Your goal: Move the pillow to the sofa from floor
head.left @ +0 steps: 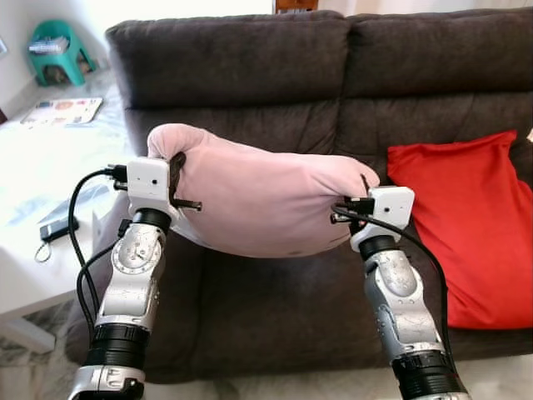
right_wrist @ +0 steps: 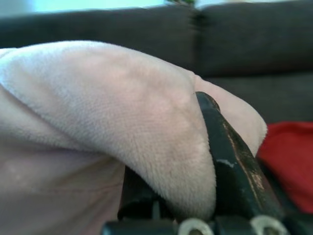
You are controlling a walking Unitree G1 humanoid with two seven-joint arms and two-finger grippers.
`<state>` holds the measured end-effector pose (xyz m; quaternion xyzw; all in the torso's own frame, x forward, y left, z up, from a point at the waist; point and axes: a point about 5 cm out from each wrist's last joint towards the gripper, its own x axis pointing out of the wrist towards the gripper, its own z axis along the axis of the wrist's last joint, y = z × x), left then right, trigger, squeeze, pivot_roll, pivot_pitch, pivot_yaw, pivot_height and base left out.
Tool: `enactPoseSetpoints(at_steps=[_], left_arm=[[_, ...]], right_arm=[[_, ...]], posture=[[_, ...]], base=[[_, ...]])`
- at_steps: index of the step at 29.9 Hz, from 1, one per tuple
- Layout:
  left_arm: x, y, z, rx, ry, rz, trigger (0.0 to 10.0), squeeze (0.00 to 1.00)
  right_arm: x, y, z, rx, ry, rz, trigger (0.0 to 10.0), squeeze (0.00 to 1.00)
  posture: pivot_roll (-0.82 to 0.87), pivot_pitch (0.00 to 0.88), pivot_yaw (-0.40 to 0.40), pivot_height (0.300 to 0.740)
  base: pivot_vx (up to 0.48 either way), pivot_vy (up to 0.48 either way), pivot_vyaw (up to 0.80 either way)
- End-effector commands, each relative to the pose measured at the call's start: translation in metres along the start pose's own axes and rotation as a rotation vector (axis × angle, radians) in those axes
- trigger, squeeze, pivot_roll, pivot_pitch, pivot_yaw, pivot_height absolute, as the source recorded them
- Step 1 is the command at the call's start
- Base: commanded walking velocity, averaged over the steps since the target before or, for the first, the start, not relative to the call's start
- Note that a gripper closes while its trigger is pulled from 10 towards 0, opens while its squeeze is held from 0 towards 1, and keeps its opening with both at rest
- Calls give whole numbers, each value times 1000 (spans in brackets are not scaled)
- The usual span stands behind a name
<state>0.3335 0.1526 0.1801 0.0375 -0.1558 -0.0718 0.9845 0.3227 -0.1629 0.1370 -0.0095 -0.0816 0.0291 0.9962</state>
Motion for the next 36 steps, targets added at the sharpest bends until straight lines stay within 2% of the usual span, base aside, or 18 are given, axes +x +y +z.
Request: enactPoseSetpoints(at_steps=[1, 3, 6, 8, 14, 19, 23, 28, 36], left_arm=[[-3, 5, -6, -32, 40, -19, 10000, 0], [-8, 3, -15, -44, 98, -56, 10000, 0], [-12, 2, -19, -54, 132, -83, 10000, 0], [-14, 6, -20, -28, 146, -93, 10000, 0], [-18, 19, -22, -33, 205, -98, 10000, 0], [-21, 23, -21, -33, 212, -110, 10000, 0], [-20, 27, -22, -40, 206, -63, 10000, 0], [-17, 16, -21, -66, 194, -76, 10000, 0], [-15, 15, -20, -73, 188, -66, 10000, 0]], right_arm=[[7, 11, 20, 16, -93, 35, 10000, 0], [7, 10, 19, 9, -81, 37, 10000, 0], [7, 10, 19, 8, -79, 41, 10000, 0], [7, 9, 18, 7, -71, 43, 10000, 0], [9, 12, 12, -16, -27, 71, 10000, 0], [10, 13, 12, -19, -21, 77, 10000, 0], [10, 12, 12, -17, -18, 71, 10000, 0], [10, 9, 12, -6, -16, 44, 10000, 0], [9, 9, 11, -10, -13, 39, 10000, 0]], posture=[[25, 22, -2, 740], [21, 20, -3, 740], [22, 22, -4, 740], [24, 23, -8, 740], [31, 24, -12, 740], [34, 24, -15, 740], [33, 24, -16, 740], [30, 23, -13, 740], [30, 26, -7, 740]], base=[[0, 0, 0], [0, 0, 0], [0, 0, 0], [0, 0, 0], [0, 0, 0], [0, 0, 0], [0, 0, 0], [0, 280, 0], [0, 393, 0]])
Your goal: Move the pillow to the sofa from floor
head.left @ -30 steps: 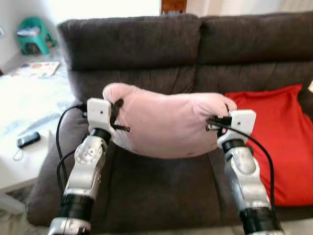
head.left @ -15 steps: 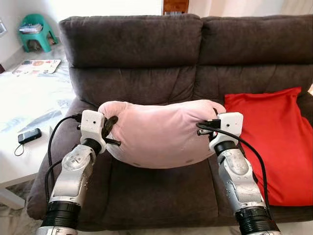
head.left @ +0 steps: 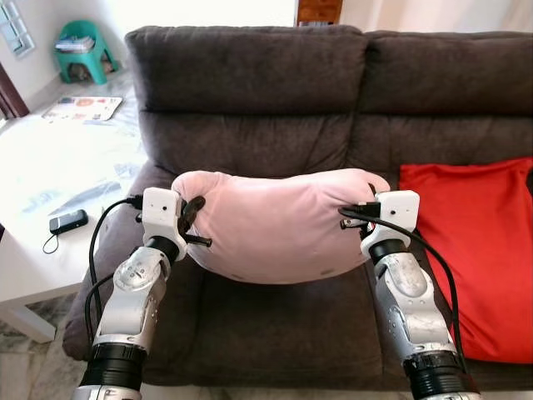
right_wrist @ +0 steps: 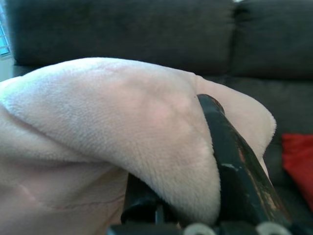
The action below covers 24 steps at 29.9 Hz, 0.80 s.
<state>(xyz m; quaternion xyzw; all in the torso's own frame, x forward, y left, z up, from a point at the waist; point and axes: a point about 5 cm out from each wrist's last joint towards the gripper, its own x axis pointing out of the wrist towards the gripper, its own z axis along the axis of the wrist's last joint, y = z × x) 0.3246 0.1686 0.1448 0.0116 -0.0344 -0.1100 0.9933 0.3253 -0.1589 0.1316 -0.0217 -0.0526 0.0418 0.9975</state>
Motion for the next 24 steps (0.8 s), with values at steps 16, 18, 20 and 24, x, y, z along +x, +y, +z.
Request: enactPoseSetpoints(at_steps=[16, 18, 20, 24], left_arm=[[4, -3, 16, 8, -71, -12, 10000, 0], [5, -5, 21, 8, -88, -19, 10000, 0], [6, -6, 23, 7, -98, -22, 10000, 0], [7, -12, 35, 10, -109, -110, 10000, 0]], right_arm=[[7, 3, 15, 14, -65, -9, 10000, 0], [7, 2, 15, 15, -64, -16, 10000, 0], [7, 2, 15, 15, -66, -16, 10000, 0], [9, 1, 14, 9, -59, -21, 10000, 0]], posture=[[33, 25, -5, 740], [33, 25, -4, 740], [33, 26, -4, 740], [35, 25, -4, 740]], base=[[0, 195, 0], [0, 0, 0], [0, 0, 0], [0, 0, 0]])
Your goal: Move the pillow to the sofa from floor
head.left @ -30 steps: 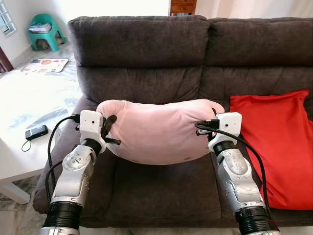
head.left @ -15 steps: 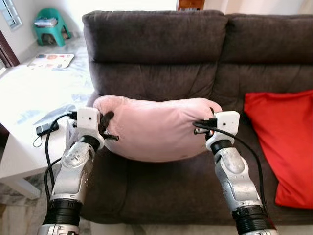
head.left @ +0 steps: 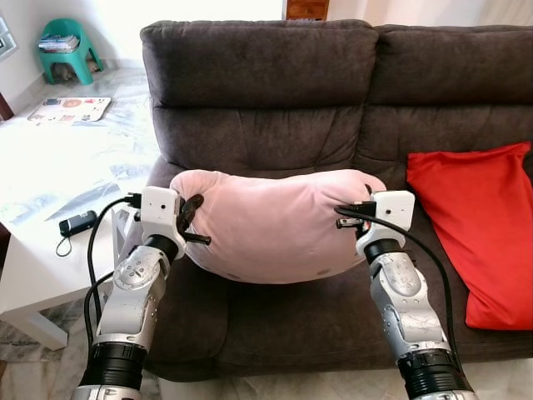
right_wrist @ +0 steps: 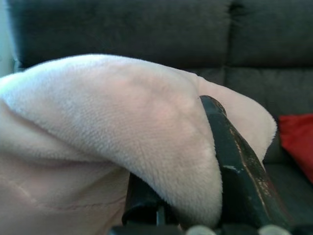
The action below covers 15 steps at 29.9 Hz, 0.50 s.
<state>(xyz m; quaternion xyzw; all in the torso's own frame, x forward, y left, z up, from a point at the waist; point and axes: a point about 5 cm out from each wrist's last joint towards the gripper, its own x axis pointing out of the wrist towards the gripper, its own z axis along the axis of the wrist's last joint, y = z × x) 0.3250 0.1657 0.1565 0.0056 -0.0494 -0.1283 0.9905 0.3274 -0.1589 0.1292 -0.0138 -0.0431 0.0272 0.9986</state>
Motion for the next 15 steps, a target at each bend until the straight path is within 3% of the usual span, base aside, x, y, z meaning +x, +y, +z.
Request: enactPoseSetpoints(at_steps=[1, 10, 12, 13, 15], left_arm=[[6, -11, 25, 18, -76, -94, 10000, 0], [3, -23, 50, 5, -100, -282, 10000, 0], [1, -27, 56, 16, -99, -331, 10000, 0], [-1, -30, 58, 32, -85, -368, 10000, 0], [-3, -31, 60, 34, -73, -393, 10000, 0]], right_arm=[[7, 1, 16, -6, -77, 9, 10000, 0], [16, -5, 13, -45, -16, 4, 10000, 0], [19, 2, 7, -95, 44, 74, 10000, 0], [20, 7, -1, -174, 102, 137, 10000, 0], [19, 12, -10, -188, 174, 190, 10000, 0]], posture=[[35, 25, -4, 740], [36, 19, -6, 740], [37, 18, -6, 740], [42, 20, -9, 740], [44, 21, -10, 740]], base=[[0, 0, 0], [0, 0, 0], [0, 0, 0], [0, 0, 0], [0, 0, 0]])
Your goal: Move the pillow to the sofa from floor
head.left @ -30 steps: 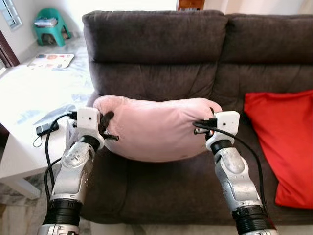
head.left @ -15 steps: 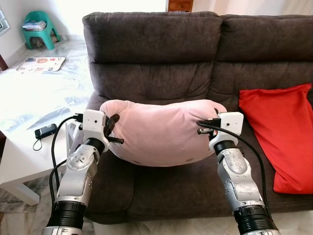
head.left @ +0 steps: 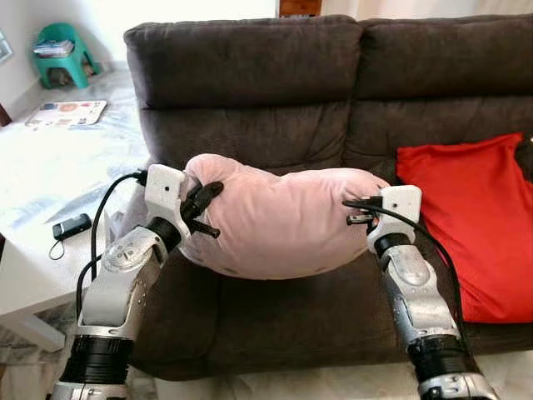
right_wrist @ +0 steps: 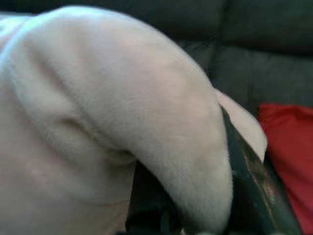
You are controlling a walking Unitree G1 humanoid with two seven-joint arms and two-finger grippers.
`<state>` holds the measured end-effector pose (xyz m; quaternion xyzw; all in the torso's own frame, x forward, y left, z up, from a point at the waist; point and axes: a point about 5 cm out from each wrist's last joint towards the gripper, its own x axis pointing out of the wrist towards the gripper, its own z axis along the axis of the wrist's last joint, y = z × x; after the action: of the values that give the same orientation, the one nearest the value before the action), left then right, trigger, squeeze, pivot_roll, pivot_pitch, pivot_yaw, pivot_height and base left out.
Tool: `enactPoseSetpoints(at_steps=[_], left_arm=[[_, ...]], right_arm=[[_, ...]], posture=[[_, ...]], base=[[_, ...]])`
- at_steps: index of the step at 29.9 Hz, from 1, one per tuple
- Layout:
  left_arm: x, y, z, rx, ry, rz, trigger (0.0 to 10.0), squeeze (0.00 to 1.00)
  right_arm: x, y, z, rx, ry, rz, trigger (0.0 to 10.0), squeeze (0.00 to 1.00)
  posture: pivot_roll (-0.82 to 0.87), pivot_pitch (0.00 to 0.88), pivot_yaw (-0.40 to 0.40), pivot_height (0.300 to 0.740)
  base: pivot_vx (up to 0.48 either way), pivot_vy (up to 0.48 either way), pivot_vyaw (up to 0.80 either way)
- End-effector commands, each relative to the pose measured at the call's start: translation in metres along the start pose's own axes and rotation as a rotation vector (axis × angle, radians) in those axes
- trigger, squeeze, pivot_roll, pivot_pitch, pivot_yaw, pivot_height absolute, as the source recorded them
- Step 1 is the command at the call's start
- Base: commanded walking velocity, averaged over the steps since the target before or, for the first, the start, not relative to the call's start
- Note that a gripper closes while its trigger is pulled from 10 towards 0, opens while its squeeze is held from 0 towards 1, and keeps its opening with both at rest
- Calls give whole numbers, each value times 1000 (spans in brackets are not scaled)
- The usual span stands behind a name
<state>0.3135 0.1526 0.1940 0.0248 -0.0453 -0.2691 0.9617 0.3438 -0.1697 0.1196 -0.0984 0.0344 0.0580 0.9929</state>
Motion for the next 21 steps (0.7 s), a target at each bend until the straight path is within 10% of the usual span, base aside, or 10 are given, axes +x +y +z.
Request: enactPoseSetpoints(at_steps=[1, 21], left_arm=[[4, -15, 23, 20, -77, -109, 10000, 0], [-13, -13, 9, 40, 103, -212, 10000, 0]], right_arm=[[5, 25, 3, -40, 25, 142, 10000, 0], [10, 30, -6, -95, 93, 227, 10000, 0]], posture=[[46, 21, -12, 740], [59, 26, -14, 740]], base=[[0, 0, 0], [0, 0, 0]])
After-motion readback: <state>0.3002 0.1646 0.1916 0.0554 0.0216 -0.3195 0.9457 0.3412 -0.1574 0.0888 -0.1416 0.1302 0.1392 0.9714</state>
